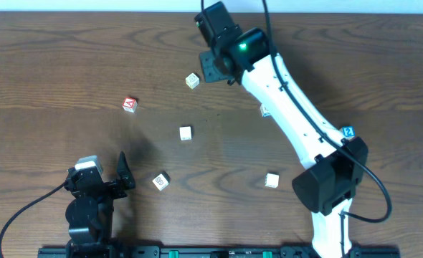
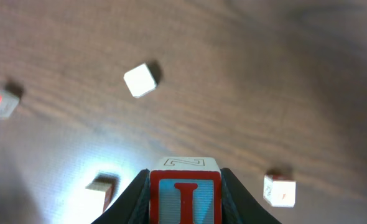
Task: Spell out Ai2
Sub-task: 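Carry the red 'I' block with the right gripper toward the table center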
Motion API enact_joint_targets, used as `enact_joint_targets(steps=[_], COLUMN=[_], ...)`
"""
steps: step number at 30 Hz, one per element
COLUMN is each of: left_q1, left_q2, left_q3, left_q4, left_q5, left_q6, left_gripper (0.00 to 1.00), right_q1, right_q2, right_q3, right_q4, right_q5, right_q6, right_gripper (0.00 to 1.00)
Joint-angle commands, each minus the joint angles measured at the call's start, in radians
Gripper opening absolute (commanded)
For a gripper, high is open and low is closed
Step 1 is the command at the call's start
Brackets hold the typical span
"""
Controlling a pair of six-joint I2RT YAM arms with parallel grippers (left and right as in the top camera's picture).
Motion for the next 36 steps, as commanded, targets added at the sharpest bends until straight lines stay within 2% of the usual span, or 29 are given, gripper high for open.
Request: enact_joint_targets(steps=[1,5,19,33,36], left_q1=[0.004,0.004,0.004,0.004,0.004], left_q2=[-0.006,-0.006,-0.006,-0.006,-0.006], left_q3=[-0.022,-0.022,-0.022,-0.022,-0.022], left_q4=[-0.007,-0.007,-0.007,-0.008,-0.008], left_q5=[0.01,0.01,0.011,0.01,0.01], left_q6=[0.005,0.005,0.005,0.005,0.005], left_gripper=[0.95,0.95,0.95,0.95,0.95], right_q1=[0.031,0.043,0.101,0.174,0.176], right_q2=[-0.045,-0.049,-0.179,-0.235,-0.291], right_q3=[0.004,0.004,0.001,-0.004,-0.072], right_q4=[-0.04,-0.094,-0.237,-0.259,-0.198], right_q5=[0.004,0.004,0.04,0.084,0.092], right_q6=[0.085,0.159,0.159,0.167,0.166], right_gripper=[0.01,0.01,0.01,0.01,0.01])
